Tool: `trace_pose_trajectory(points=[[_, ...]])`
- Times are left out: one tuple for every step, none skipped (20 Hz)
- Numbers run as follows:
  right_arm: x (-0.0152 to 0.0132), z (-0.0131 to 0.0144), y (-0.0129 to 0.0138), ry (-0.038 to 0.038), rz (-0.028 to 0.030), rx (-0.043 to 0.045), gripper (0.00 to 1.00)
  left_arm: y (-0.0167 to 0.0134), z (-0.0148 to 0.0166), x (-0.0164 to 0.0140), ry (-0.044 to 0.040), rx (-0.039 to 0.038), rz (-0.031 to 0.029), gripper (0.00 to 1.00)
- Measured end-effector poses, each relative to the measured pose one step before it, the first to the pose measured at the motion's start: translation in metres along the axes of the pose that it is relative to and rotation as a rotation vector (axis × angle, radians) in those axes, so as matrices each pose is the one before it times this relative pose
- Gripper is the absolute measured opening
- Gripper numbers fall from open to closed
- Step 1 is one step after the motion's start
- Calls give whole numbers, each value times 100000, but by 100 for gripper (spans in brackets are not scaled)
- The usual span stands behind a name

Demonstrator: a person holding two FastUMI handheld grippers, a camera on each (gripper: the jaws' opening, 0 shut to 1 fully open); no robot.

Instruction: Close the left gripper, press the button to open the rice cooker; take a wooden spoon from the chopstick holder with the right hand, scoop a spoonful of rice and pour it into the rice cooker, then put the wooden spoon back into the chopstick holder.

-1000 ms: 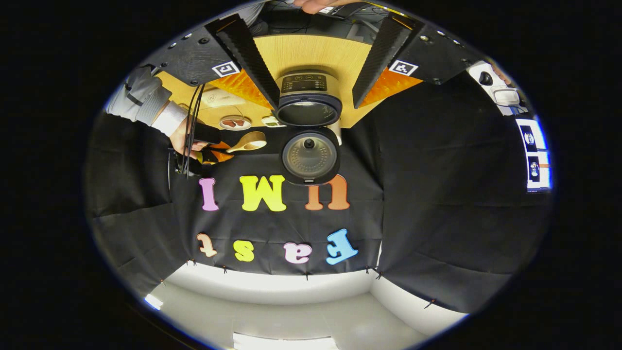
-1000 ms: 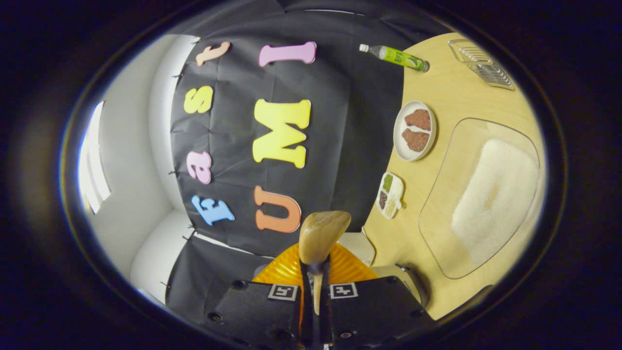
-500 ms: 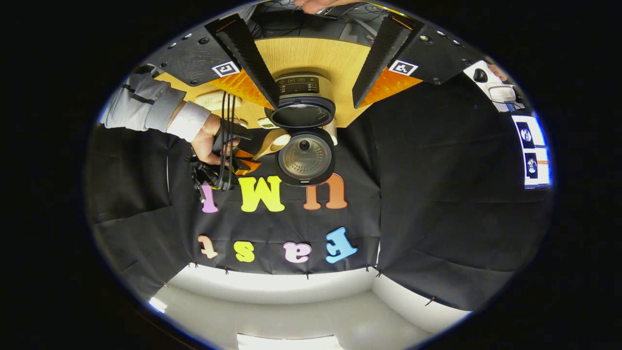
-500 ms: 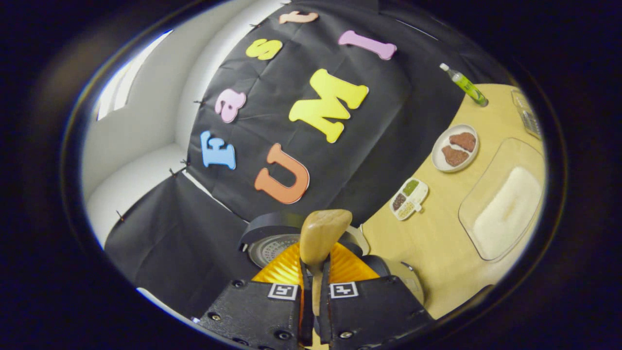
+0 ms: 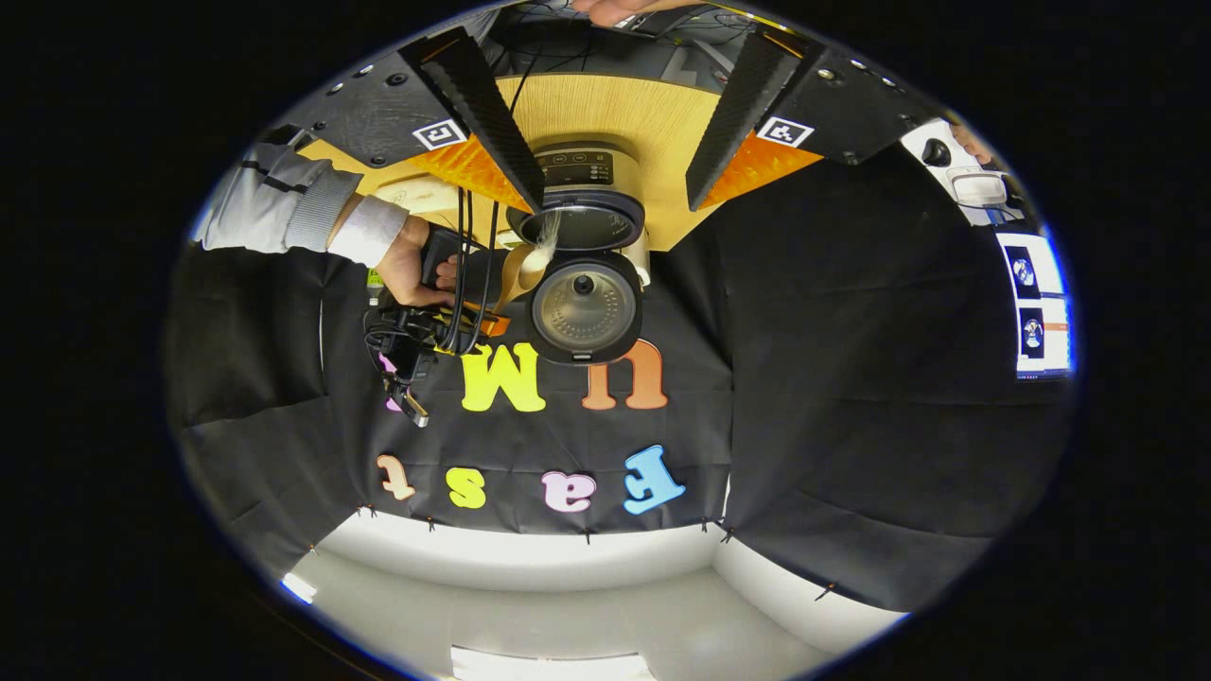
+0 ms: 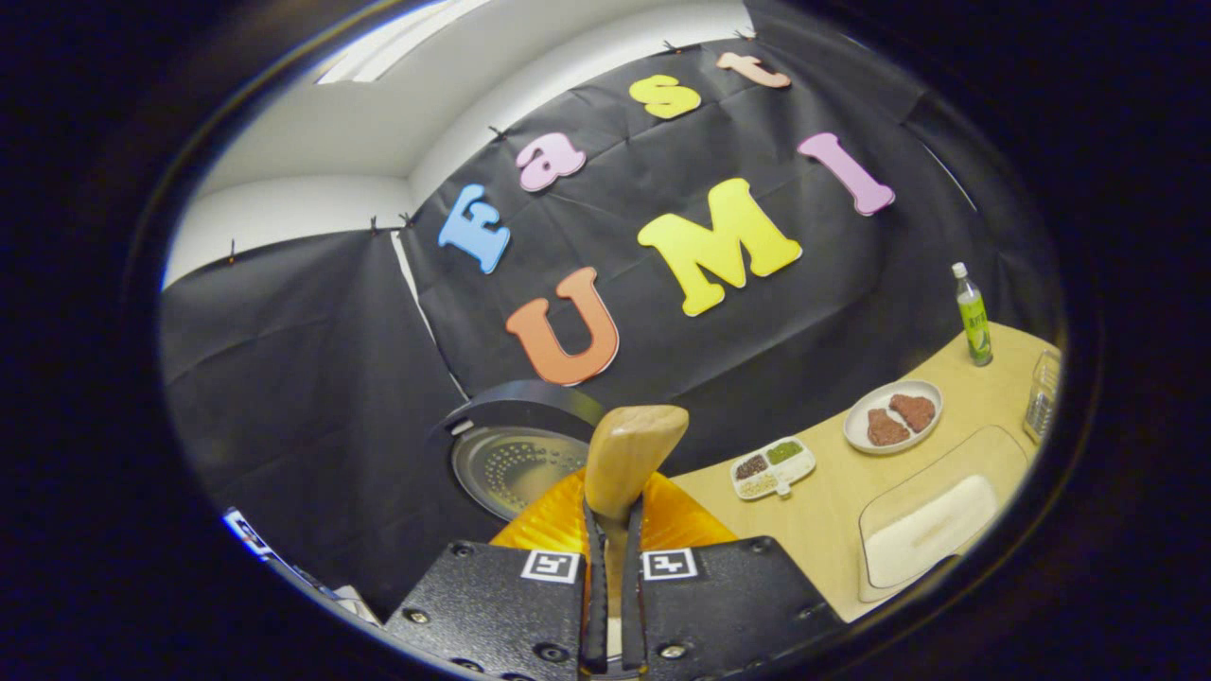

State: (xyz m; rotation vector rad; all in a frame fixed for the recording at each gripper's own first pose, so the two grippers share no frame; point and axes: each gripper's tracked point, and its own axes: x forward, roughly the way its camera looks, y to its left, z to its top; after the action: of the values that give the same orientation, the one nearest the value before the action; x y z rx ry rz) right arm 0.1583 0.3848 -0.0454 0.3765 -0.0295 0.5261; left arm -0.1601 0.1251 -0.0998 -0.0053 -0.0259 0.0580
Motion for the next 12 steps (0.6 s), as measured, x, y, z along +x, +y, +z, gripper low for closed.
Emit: trace_pose_trajectory(points=[[104,-365,83,1032,-818,-5478,11,-151,-86,-130,415,-494,-588,96],[88,-51,338,46,149,-5604,11,-184,-84,-38,337,-82,-465,96],[87,-124,584,469,783,-5667,11,73,-118,69,224,221,36,96],[-29,39,509,-219,1448,-4988,11,-15,-72,121,175,535,-34,96],[-145,-234,572,240,1187,-5441,11,-87,-52,217,177,531,1,96],[-125,-9,455,-360,1193,-5424,11,38,-72,6,365,492,-6,96],[-156,361,691,-769,801,-5625,11,-115,-96,77,349,428,-57,96],[-126,166,672,-909,1274,-5337,11,-93,-168,-7,347,323,-79,96],[-57,-22,595,-618,660,-5410,11,28,-120,-94,403,251,-238,96],[-168,144,600,-985,630,-4281,11,-191,-121,126,490,8,-198,96],[-194,169,494,-1121,639,-3762,11,-169,-191,193,286,-69,-139,96],[-172,355,484,-1157,823,-2532,11,-27,32,83,68,-75,4,96]])
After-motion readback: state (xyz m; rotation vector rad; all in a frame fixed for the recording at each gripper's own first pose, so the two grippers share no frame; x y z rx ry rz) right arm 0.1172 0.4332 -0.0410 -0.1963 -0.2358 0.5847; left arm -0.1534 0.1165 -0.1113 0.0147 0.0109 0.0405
